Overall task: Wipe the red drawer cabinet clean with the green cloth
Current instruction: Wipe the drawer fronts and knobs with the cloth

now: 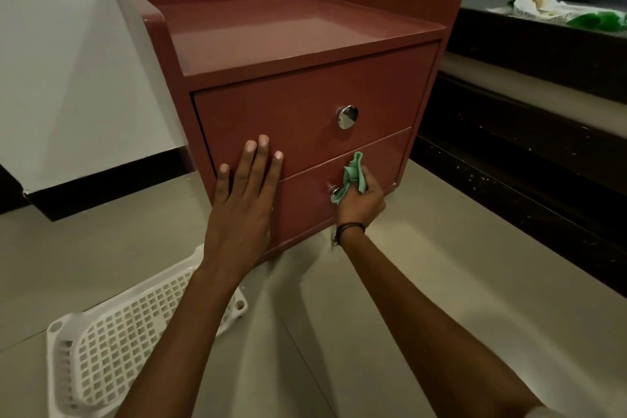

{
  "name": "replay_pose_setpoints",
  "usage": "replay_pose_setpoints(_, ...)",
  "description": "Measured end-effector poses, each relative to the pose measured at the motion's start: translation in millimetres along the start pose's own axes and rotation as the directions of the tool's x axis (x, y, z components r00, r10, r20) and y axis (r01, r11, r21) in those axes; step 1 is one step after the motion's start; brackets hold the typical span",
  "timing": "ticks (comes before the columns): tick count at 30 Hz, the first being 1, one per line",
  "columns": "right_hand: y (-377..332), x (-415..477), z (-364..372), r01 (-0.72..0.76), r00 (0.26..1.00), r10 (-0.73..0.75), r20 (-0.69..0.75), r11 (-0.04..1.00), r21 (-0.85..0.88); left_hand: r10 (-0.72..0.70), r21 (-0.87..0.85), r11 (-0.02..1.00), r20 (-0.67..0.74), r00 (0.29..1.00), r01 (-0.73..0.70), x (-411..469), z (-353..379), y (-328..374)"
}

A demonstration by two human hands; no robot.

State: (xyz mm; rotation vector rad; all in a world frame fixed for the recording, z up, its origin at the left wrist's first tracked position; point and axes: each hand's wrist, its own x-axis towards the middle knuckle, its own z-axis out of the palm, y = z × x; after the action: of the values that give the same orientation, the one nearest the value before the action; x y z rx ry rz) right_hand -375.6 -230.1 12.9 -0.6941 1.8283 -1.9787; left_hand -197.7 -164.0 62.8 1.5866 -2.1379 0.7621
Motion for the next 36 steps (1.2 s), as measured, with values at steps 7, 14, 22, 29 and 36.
replay_pose_setpoints(7, 22.7, -34.1, -11.1, 0.474, 0.866, -0.388, 0.316, 0.838, -0.270, 0.005, -0.003, 1.000, 0.005, 1.000, -0.005, -0.1, -0.3, -2.1)
replay_pose_setpoints(14, 21.6, -14.5, -16.7, 0.431, 0.891, -0.342, 0.298, 0.843, -0.321, -0.009, -0.002, 1.000, 0.045, 0.999, 0.009, -0.5, -4.9, -1.6)
replay_pose_setpoints(22, 38.6, -55.5, -20.0, 0.172, 0.981, -0.151, 0.120, 0.966, -0.195, -0.007, 0.012, 1.000, -0.013, 1.000, 0.007, -1.2, 3.2, -1.8)
replay_pose_setpoints(29, 21.9, -94.1, 3.3, 0.166, 0.981, -0.164, 0.108, 0.986, -0.009, 0.017, -0.066, 0.998, 0.001, 1.000, -0.017, 0.4, -2.1, -4.5)
replay_pose_setpoints(36, -9.3, -83.1, 17.1, 0.148, 0.989, -0.149, 0.023, 0.987, 0.056, 0.012, -0.082, 0.997, 0.028, 1.000, -0.009, 0.3, -8.6, -5.4)
